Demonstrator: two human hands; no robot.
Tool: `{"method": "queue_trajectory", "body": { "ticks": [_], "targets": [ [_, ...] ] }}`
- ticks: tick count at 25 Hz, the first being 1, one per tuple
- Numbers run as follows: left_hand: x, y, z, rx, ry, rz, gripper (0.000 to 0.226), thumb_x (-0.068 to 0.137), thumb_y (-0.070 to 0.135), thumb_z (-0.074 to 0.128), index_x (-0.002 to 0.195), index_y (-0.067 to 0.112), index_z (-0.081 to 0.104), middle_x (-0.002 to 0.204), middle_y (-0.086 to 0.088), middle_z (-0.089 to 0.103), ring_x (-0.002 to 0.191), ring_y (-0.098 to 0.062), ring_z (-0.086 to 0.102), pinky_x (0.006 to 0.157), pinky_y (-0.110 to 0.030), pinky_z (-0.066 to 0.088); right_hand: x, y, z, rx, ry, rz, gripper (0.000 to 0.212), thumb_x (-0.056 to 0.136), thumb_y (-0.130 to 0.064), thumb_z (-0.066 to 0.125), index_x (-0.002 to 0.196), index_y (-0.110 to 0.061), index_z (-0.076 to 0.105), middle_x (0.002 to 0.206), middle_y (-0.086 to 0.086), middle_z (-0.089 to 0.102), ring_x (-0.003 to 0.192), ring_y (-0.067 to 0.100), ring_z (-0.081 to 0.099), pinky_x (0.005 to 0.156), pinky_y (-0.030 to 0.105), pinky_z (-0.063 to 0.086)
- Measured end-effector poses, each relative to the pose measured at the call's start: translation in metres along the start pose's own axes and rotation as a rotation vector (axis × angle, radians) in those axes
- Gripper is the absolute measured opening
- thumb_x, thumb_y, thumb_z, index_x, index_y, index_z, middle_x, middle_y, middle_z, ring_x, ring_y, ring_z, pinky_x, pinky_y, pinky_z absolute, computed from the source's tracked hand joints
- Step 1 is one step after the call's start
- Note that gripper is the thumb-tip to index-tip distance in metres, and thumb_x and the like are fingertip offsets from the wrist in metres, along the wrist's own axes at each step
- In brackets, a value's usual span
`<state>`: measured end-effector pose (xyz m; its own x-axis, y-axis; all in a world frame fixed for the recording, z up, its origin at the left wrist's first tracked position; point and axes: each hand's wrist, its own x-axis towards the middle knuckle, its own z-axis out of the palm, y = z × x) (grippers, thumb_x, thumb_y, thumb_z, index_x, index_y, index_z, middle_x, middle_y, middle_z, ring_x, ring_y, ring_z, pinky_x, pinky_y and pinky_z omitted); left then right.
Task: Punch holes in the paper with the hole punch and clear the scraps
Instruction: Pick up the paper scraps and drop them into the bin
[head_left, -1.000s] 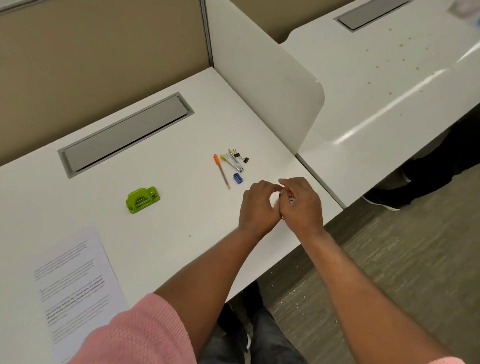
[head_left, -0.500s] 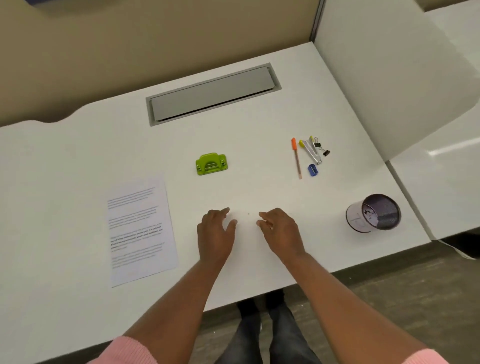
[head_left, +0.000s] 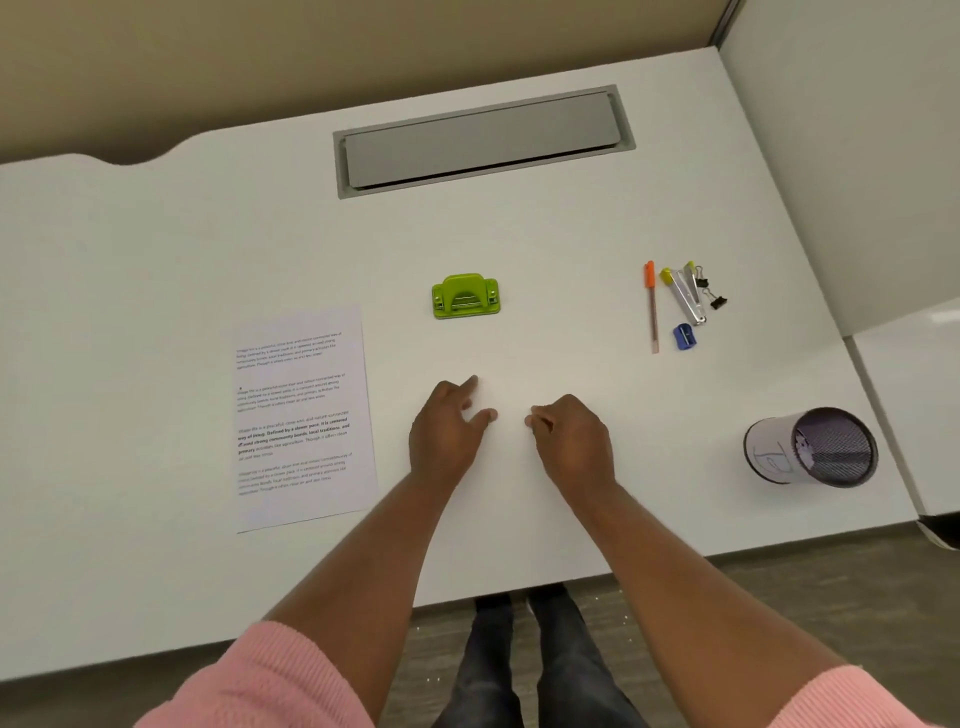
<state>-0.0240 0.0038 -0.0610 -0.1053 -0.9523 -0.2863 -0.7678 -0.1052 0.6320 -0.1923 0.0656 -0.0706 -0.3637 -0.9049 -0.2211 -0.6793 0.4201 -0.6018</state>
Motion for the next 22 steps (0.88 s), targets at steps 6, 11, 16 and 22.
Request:
{"method": "queue_trajectory", "body": {
  "ticks": [6, 11, 16, 22],
  "targets": [
    [0.018, 0.010, -0.005, -0.025, 0.039, -0.082, 0.031, 0.088, 0.035, 0.071, 0.118, 0.026, 0.072, 0.101, 0.009, 0.070, 0.096, -0.014, 0.066, 0.085, -0.031, 0.052, -0.003, -0.003, 0.003, -0.126, 0.005, -0.078, 0.018, 0.096, -0.024, 0.060, 0.089, -0.015, 0.073, 0.086, 0.002, 0.059, 0.079, 0.023, 0.059, 0.066, 0.033, 0.050],
    [0.028, 0.011, -0.003, 0.143, 0.034, 0.036, 0.018, 0.094, 0.033, 0.061, 0.101, 0.024, 0.076, 0.104, 0.008, 0.072, 0.095, -0.019, 0.067, 0.082, -0.031, 0.051, -0.004, -0.005, 0.007, -0.215, 0.042, -0.106, 0.017, 0.093, -0.018, 0.061, 0.080, -0.010, 0.067, 0.081, 0.005, 0.059, 0.072, 0.025, 0.057, 0.059, 0.033, 0.047],
    [0.033, 0.021, -0.001, 0.435, -0.031, 0.204, 0.010, 0.087, 0.015, 0.063, 0.080, 0.009, 0.068, 0.082, -0.009, 0.063, 0.059, -0.034, 0.062, 0.054, -0.036, 0.051, -0.006, 0.001, 0.008, -0.358, 0.130, -0.208, 0.018, 0.089, -0.017, 0.066, 0.072, -0.013, 0.061, 0.069, 0.003, 0.056, 0.057, 0.024, 0.053, 0.057, 0.035, 0.043],
    [0.035, 0.034, 0.005, 0.455, -0.098, 0.080, 0.010, 0.089, 0.010, 0.053, 0.091, 0.002, 0.059, 0.092, -0.015, 0.059, 0.074, -0.038, 0.064, 0.060, -0.034, 0.039, -0.006, -0.001, 0.000, -0.262, 0.035, -0.134, 0.017, 0.092, -0.017, 0.054, 0.076, -0.011, 0.053, 0.074, 0.005, 0.054, 0.063, 0.026, 0.054, 0.060, 0.038, 0.044]
  ]
}}
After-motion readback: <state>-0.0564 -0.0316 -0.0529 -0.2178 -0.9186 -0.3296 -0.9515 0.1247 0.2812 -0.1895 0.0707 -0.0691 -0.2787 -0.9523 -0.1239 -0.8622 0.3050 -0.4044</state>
